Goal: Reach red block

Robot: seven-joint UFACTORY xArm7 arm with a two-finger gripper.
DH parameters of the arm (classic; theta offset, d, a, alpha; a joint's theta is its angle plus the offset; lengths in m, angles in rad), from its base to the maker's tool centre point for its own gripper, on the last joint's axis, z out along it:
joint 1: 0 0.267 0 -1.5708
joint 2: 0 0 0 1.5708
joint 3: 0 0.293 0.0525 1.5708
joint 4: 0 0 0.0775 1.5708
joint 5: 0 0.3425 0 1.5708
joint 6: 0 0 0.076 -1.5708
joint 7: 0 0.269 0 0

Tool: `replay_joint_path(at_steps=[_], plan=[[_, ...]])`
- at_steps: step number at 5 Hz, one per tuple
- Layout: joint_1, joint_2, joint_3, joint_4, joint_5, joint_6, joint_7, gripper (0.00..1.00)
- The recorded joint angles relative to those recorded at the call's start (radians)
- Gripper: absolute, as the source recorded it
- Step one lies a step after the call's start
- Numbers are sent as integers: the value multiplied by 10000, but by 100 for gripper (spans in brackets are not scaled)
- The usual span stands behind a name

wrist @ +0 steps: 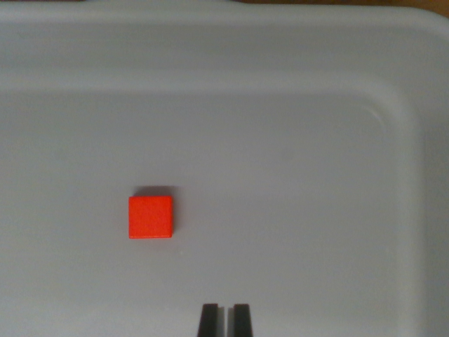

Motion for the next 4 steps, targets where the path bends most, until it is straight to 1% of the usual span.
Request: replay_joint_path(at_steps=[1,2,3,4], plan=[[0,0,0,0,0,0,0,0],[36,234,32,-210,-7,-378,39,0],[36,234,32,-210,-7,-378,39,0],[75,489,67,-439,-14,-789,81,0]])
